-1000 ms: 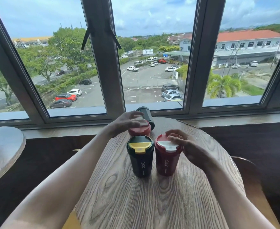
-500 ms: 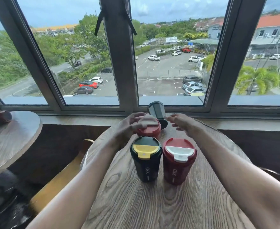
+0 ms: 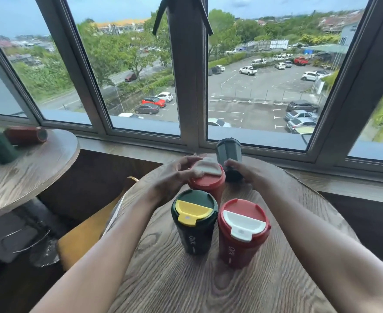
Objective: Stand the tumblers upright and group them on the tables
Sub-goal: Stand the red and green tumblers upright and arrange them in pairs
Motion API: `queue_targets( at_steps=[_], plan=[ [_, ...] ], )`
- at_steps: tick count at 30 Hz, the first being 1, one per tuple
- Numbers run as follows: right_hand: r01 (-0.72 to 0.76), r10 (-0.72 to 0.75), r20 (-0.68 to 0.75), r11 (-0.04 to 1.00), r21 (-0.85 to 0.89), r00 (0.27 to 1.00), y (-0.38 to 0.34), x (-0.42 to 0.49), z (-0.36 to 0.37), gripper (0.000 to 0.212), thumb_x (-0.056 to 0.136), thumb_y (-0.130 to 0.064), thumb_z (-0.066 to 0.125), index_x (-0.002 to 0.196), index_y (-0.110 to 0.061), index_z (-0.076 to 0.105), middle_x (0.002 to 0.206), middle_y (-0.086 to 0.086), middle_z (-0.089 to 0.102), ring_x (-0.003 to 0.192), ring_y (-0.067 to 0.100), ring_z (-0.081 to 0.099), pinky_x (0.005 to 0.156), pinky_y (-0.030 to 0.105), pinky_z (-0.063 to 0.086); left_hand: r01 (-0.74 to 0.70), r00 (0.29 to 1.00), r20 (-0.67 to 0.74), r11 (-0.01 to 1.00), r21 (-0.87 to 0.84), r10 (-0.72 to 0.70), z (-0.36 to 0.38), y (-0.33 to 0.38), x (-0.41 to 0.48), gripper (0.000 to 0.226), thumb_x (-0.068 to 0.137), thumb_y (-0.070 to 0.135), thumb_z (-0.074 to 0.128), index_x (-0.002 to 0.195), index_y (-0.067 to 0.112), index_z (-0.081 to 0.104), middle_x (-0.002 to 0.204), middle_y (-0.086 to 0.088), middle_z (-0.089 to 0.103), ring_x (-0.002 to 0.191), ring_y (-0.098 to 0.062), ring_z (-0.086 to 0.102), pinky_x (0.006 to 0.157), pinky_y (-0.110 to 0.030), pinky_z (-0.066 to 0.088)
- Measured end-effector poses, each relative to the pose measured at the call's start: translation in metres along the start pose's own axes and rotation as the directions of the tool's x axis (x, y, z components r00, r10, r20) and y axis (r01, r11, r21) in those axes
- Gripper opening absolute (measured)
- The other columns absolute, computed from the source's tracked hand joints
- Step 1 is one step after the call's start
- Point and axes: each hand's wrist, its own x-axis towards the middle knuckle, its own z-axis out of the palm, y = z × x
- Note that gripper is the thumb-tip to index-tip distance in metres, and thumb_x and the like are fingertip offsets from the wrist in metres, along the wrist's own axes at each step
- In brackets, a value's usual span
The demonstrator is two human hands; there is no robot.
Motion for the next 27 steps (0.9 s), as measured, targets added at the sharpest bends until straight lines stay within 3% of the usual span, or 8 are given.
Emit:
queue_targets(
  at_steps=[2,5,8,16,20,23,25,27],
  plan=[
    [0.052,-0.054,0.021,0.993,0.110,0.998,0.013,-0.012,-0.001,0.032,0.087,-0.034,0.067,0.106,-0.010,0.059,0.100,0.007,0.063,0.079,0.014,0.059,0.066,0.020,0.045,0.005,1.000,0.002,1.000,-0.010,-0.005,0.000,0.000,0.000,0.053,0.075,0.016,0.070,0.126,0.015,0.057,0.124,-0.013,0.064,0.104,-0.023,0.063,0.074,-0.023,0.054],
    [0.226,-0.218,-0.063,0.959,0.170,0.974,0.038,-0.027,-0.007,0.029,0.078,-0.024,0.078,0.100,-0.014,0.062,0.105,0.011,0.070,0.098,0.024,0.067,0.093,0.035,0.053,0.019,1.000,0.008,0.999,-0.042,-0.019,0.000,0.000,0.001,0.049,0.074,0.016,0.072,0.122,0.018,0.060,0.125,-0.013,0.066,0.111,-0.028,0.063,0.097,-0.040,0.049],
    [0.321,-0.312,-0.077,0.935,0.153,0.947,0.058,-0.047,-0.017,0.065,0.069,-0.023,0.083,0.125,-0.008,0.054,0.118,0.012,0.067,0.106,0.025,0.065,0.091,0.035,0.054,0.018,1.000,0.010,0.999,-0.040,-0.017,0.000,-0.002,0.002,0.050,0.075,0.016,0.073,0.123,0.018,0.061,0.124,-0.012,0.067,0.117,-0.032,0.062,0.102,-0.043,0.047],
    [0.424,-0.424,-0.092,0.906,-0.019,0.901,0.089,-0.084,-0.018,0.067,0.081,-0.003,0.074,0.137,-0.003,0.036,0.126,0.011,0.054,0.101,0.007,0.059,0.072,0.014,0.054,0.031,0.999,0.028,0.998,-0.056,-0.029,-0.003,-0.004,0.001,0.056,0.073,0.019,0.077,0.126,0.020,0.060,0.127,-0.014,0.064,0.119,-0.035,0.060,0.103,-0.048,0.049],
    [0.434,-0.431,-0.117,0.901,-0.003,0.895,0.083,-0.099,-0.007,0.073,0.074,-0.030,0.061,0.133,0.004,0.033,0.115,0.011,0.050,0.090,0.004,0.054,0.069,0.011,0.052,0.029,0.999,0.037,0.997,-0.074,-0.026,-0.002,-0.003,0.000,0.051,0.077,0.014,0.075,0.125,0.016,0.060,0.126,-0.018,0.063,0.118,-0.038,0.061,0.104,-0.053,0.047],
    [0.369,-0.369,-0.007,0.928,0.045,0.929,0.086,-0.100,-0.014,0.086,0.068,-0.046,0.065,0.133,-0.001,0.033,0.123,0.012,0.050,0.102,0.014,0.059,0.080,0.019,0.053,0.027,0.999,0.035,0.997,-0.077,-0.024,-0.003,-0.003,0.001,0.050,0.077,0.013,0.075,0.124,0.016,0.061,0.125,-0.018,0.065,0.116,-0.039,0.062,0.104,-0.054,0.047],
    [0.295,-0.299,0.086,0.954,0.056,0.950,0.086,-0.097,-0.031,0.069,0.081,-0.021,0.071,0.138,-0.010,0.034,0.138,0.013,0.046,0.125,0.026,0.052,0.096,0.032,0.049,0.029,0.999,0.031,0.997,-0.073,-0.027,-0.003,-0.003,0.001,0.049,0.077,0.013,0.075,0.124,0.016,0.061,0.124,-0.017,0.065,0.117,-0.039,0.062,0.104,-0.052,0.047],
    [0.282,-0.287,0.015,0.947,0.151,0.958,0.079,-0.097,-0.048,0.055,0.087,0.007,0.057,0.136,-0.014,0.042,0.143,0.010,0.046,0.136,0.027,0.041,0.104,0.037,0.041,0.034,0.999,0.035,0.997,-0.072,-0.031,-0.003,-0.003,0.001,0.051,0.075,0.015,0.076,0.124,0.017,0.061,0.123,-0.016,0.065,0.116,-0.038,0.062,0.104,-0.051,0.048]
  ],
)
